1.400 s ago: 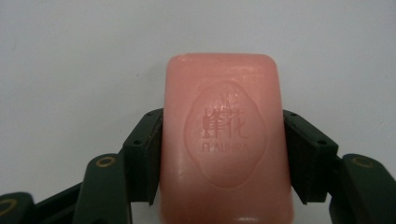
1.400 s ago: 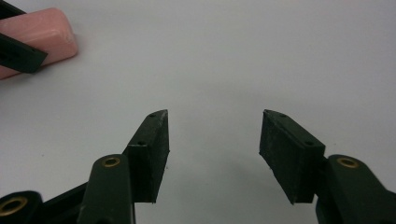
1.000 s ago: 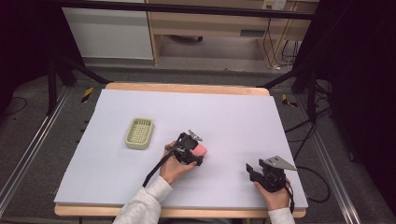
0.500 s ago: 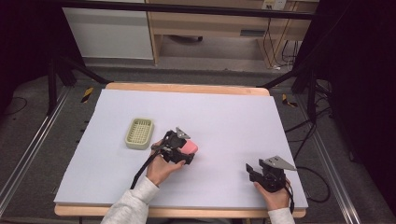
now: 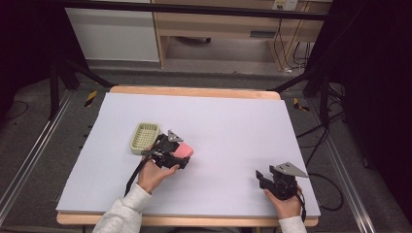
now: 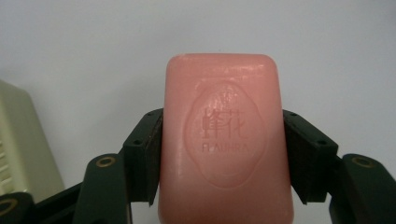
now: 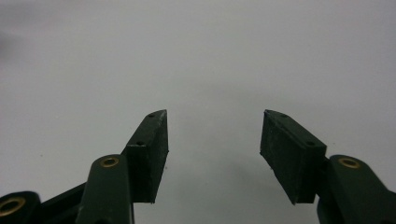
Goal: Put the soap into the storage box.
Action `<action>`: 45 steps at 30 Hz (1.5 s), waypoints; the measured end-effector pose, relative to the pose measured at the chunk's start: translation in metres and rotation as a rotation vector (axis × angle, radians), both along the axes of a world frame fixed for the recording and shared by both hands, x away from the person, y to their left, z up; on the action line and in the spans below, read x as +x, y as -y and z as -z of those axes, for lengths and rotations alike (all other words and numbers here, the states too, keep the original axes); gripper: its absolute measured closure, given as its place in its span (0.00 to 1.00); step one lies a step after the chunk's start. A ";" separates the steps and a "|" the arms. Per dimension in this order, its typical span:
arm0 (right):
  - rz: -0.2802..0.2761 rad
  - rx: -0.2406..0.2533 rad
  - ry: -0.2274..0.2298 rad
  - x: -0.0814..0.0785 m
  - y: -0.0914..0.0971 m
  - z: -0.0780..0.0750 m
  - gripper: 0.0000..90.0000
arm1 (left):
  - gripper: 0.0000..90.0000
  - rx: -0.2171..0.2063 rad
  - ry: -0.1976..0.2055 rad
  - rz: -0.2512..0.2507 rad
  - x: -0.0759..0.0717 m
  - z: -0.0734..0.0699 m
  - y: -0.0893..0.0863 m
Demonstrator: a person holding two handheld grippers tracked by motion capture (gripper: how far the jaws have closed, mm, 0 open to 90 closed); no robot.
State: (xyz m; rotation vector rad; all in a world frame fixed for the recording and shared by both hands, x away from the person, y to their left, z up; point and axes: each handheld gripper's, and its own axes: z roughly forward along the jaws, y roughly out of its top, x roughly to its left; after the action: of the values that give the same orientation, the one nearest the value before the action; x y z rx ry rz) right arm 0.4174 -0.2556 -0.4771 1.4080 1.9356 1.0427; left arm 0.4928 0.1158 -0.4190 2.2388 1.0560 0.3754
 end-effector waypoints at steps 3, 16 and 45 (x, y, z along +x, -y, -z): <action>0.000 -0.001 0.000 0.000 0.000 0.000 0.46 | 0.41 -0.011 0.007 -0.014 -0.002 -0.002 -0.008; 0.000 0.003 -0.001 -0.001 0.001 0.000 0.46 | 0.41 -0.040 0.018 -0.069 -0.005 -0.008 -0.045; -0.013 -0.001 -0.006 -0.001 0.001 0.002 0.44 | 0.41 -0.091 0.063 -0.205 0.016 -0.022 -0.089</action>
State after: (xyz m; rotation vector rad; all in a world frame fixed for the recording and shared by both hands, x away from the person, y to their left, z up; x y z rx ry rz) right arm 0.4159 -0.2568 -0.4793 1.4007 1.9517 1.0452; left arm 0.5083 0.2045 -0.3973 2.0317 1.2476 0.4713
